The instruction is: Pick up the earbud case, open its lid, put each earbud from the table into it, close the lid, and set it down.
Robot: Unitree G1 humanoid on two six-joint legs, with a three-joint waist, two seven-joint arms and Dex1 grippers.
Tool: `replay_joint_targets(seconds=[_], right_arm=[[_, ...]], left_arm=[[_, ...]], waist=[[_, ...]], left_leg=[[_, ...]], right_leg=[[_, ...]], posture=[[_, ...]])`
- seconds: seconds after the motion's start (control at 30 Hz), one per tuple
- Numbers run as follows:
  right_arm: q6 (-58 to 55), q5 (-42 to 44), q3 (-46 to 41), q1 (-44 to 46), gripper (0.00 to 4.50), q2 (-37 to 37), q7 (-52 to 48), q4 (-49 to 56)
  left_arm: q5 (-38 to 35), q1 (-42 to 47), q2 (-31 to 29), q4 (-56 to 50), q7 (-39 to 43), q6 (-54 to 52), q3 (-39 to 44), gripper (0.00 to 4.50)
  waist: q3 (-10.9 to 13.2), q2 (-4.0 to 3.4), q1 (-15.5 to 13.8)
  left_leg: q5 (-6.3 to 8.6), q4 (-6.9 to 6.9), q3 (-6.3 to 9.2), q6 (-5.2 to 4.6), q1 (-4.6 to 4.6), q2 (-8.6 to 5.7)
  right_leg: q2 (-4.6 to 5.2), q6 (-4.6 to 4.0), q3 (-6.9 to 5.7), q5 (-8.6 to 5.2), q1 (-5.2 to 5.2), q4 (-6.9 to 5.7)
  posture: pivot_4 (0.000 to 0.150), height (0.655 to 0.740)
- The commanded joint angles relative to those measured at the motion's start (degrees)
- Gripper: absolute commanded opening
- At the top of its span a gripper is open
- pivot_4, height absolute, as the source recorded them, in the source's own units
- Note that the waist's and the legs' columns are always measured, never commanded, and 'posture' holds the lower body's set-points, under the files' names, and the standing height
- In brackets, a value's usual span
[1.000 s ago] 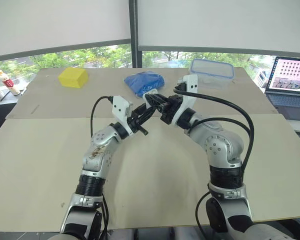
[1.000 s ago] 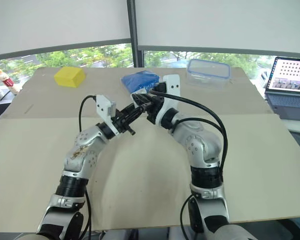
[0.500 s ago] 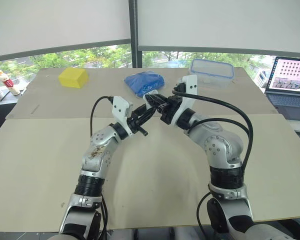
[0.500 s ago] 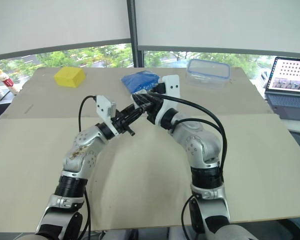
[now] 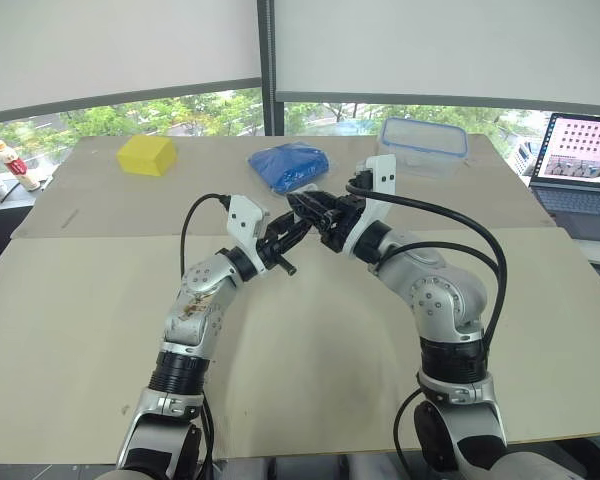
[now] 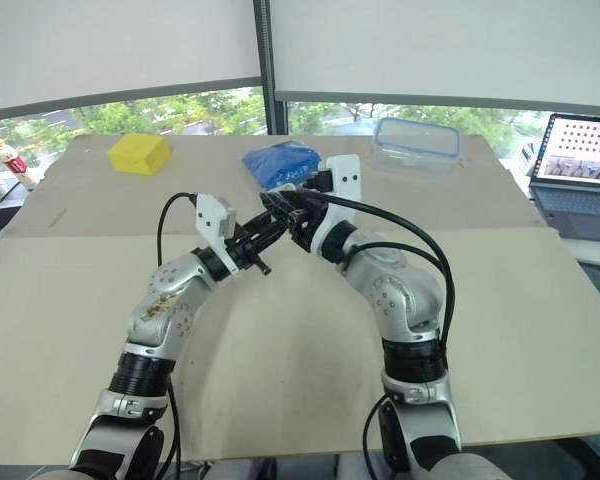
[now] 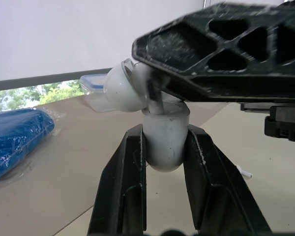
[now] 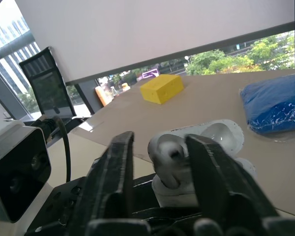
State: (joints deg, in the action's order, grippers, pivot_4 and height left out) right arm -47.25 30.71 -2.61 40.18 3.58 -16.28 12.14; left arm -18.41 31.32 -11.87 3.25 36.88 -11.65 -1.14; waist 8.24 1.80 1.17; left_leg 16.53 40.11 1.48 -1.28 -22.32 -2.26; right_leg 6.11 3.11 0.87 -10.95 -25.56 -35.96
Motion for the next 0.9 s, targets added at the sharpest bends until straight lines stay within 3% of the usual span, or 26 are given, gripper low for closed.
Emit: replay_joint_targets(seconds=[0.03, 0.27, 0.4, 0.53, 0.67, 0.9], right_arm=[[-0.2, 0.0, -0.5, -0.2, 2.34, 0.3, 1.1, 0.1], [0.8, 1.3, -2.5, 0.5, 2.34, 0.0, 1.4, 0.1], [-1.0, 9.8, -7.8, 3.5, 2.34, -0.2, -0.5, 2.2], [-4.6, 15.1, -11.1, 6.0, 2.34, 5.8, -2.2, 4.1], [-4.9, 11.7, -11.4, 4.9, 2.34, 13.3, -0.7, 2.9], [5.7, -9.2, -0.9, -8.9, 2.34, 29.6, -2.7, -4.9]], left_arm=[[-1.4, 1.7, 0.5, -3.1, 1.0, 2.1, 0.2, 0.55], [-1.3, 1.4, 0.5, -2.8, 1.0, 2.1, 0.4, 0.55], [-1.1, 1.1, -0.4, -1.0, 0.5, 2.5, 2.0, 0.55], [1.1, 1.1, -2.0, 1.9, -0.7, 4.9, 3.2, 0.55], [1.2, 0.9, -2.5, 2.3, -1.8, 5.8, 3.7, 0.55], [1.4, 0.2, -3.0, 2.9, -2.5, 6.1, 4.2, 0.55]], waist=[[0.0, 0.00, 0.0], [0.0, 0.00, 0.0], [0.0, -0.02, -0.1], [0.0, -0.06, -0.2], [0.0, -0.06, -0.4], [0.0, -0.05, -0.6]], left_leg=[[0.00, 0.00, 0.00, 0.00, 0.00, 0.00], [0.00, 0.00, 0.00, 0.00, 0.00, 0.00], [0.00, 0.01, 0.01, -0.01, 0.00, 0.00], [0.03, -0.03, 0.01, -0.05, 0.03, 0.01], [0.06, -0.04, 0.03, -0.11, 0.10, 0.01], [0.12, -0.04, -0.04, -0.21, 0.19, -0.02]], right_leg=[[0.00, 0.00, 0.00, 0.00, 0.00, 0.00], [0.00, 0.00, 0.00, 0.00, 0.00, 0.01], [0.00, 0.00, -0.01, 0.00, 0.03, 0.03], [-0.01, 0.00, -0.04, 0.00, 0.04, 0.06], [-0.01, 0.00, -0.08, 0.00, 0.23, 0.18], [0.07, 0.02, -0.10, -0.01, 0.43, 0.30]], posture=[[0.150, 0.7400], [0.150, 0.7400], [0.150, 0.7400], [0.150, 0.7400], [0.150, 0.7400], [0.150, 0.7400]])
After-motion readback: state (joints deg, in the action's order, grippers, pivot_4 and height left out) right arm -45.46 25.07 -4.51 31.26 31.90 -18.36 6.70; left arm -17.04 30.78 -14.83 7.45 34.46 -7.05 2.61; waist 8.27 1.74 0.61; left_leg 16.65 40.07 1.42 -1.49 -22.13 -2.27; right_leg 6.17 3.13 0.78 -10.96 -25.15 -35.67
